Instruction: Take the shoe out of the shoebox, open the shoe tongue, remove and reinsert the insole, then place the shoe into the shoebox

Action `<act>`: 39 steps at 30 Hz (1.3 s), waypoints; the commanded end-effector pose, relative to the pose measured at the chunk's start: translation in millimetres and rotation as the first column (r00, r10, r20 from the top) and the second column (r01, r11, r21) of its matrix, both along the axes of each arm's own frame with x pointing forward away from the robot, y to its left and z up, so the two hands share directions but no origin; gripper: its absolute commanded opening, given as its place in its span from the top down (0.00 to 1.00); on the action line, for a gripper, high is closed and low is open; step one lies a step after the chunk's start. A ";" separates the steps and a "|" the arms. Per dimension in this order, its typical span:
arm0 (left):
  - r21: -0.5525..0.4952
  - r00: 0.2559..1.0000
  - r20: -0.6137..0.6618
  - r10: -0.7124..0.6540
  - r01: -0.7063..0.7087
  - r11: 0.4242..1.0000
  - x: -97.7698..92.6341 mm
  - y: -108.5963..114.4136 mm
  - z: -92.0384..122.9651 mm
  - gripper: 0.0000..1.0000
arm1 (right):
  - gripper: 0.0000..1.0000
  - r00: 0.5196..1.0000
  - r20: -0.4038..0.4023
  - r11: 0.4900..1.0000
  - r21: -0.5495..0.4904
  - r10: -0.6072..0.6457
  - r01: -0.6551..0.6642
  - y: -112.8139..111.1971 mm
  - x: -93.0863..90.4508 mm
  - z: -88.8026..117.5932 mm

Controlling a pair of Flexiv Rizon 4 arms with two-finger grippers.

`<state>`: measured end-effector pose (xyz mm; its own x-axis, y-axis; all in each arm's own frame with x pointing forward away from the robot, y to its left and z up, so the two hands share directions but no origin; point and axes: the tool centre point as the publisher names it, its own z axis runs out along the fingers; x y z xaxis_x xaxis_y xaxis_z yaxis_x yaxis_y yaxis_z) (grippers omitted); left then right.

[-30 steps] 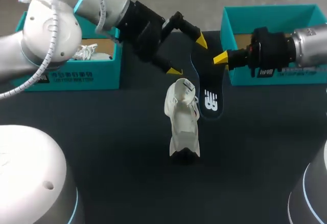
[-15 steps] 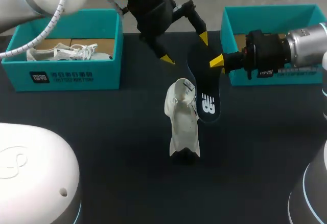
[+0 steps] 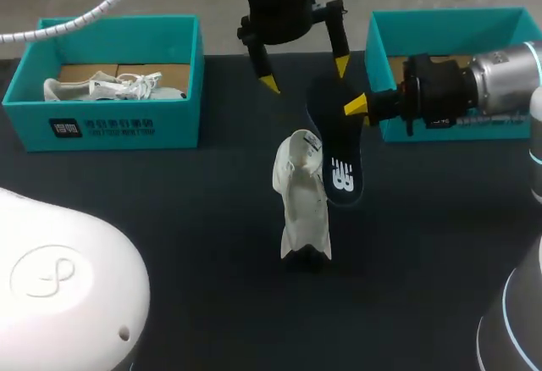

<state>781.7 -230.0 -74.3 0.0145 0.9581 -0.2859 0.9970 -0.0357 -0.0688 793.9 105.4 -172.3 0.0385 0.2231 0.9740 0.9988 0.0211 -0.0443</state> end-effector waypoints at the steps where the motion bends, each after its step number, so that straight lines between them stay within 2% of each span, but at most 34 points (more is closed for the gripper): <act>1: 0.219 0.999 0.034 -0.016 0.008 0.976 7.1 -7.1 2.5 0.00 | 1.00 1.000 -0.002 1.000 0.001 0.008 -0.008 2.9 2.5 -2.5; 8: 0.191 0.999 0.050 -0.004 -0.006 0.982 13.1 -19.1 3.9 0.00 | 1.00 1.000 -0.010 1.000 0.020 0.006 -0.006 5.5 0.6 -5.2; 24: 0.143 0.998 0.058 -0.012 0.003 0.990 9.9 -23.9 3.2 0.00 | 1.00 1.000 -0.011 1.000 0.021 0.007 -0.007 4.8 -0.8 -4.2; 33: -0.033 0.993 0.115 0.036 -0.033 0.999 10.5 -15.7 -5.9 0.00 | 1.00 1.000 -0.017 0.999 0.032 0.000 0.001 -0.7 -1.8 -1.1; 39: -0.192 0.988 0.123 0.091 -0.066 0.979 9.4 -7.4 -14.6 0.00 | 1.00 1.000 -0.013 0.999 0.037 -0.002 0.003 -5.9 1.8 5.0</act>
<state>798.3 -255.1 -77.8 -0.0100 0.9617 -0.2739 0.9990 0.0216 0.0394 795.3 102.6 -170.0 0.0528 0.1831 0.9817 0.9982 0.0186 -0.0572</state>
